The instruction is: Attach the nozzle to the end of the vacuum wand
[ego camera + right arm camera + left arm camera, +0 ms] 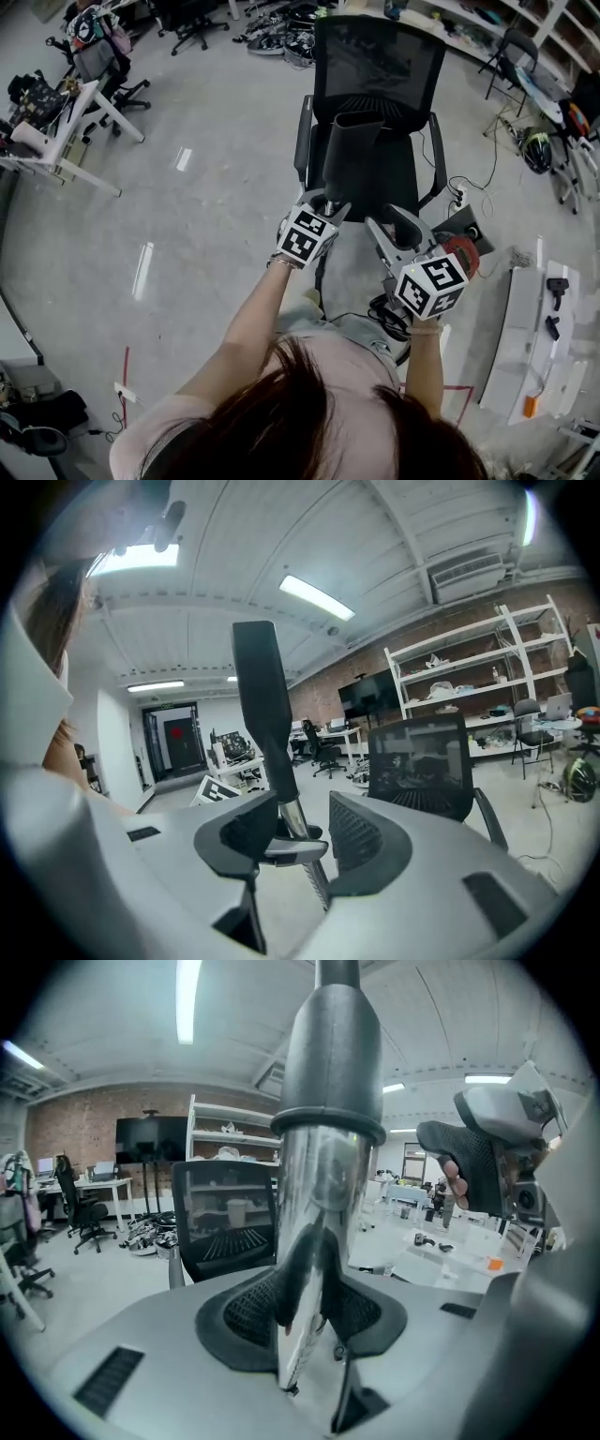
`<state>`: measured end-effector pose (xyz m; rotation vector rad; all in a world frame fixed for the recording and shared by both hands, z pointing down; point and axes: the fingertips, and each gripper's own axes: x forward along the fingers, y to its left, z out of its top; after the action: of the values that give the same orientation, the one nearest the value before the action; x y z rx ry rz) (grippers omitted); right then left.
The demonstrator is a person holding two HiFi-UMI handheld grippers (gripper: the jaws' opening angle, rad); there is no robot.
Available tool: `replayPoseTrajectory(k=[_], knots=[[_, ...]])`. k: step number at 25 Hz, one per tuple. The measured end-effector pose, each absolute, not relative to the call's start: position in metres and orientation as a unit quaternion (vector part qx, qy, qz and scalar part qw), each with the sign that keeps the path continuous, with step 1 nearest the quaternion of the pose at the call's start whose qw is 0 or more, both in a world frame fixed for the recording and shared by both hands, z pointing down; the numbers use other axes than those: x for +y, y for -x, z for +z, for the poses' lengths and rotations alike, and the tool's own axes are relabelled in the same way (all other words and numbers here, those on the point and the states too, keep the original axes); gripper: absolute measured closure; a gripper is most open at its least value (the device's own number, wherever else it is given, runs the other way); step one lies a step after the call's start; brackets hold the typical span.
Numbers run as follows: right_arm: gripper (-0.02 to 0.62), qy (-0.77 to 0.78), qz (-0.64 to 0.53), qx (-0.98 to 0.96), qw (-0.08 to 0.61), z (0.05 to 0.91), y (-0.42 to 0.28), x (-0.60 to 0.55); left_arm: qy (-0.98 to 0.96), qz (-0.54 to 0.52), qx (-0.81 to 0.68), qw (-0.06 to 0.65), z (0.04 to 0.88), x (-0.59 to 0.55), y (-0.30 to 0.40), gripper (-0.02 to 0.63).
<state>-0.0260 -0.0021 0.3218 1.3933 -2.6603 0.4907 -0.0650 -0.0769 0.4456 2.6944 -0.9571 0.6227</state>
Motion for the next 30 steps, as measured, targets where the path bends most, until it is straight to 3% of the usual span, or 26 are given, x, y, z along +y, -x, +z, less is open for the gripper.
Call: replayPoseTrajectory(k=[7, 30], knots=[[0.414, -0.518, 0.128, -0.842, 0.080, 0.328, -0.028, 0.029, -0.894, 0.210, -0.380, 0.108, 0.448, -0.062, 0.051, 0.460], [0.516, -0.566, 0.193, -0.801, 0.001, 0.323, -0.146, 0.119, -0.855, 0.224, -0.451, 0.124, 0.452, -0.044, 0.012, 0.459]])
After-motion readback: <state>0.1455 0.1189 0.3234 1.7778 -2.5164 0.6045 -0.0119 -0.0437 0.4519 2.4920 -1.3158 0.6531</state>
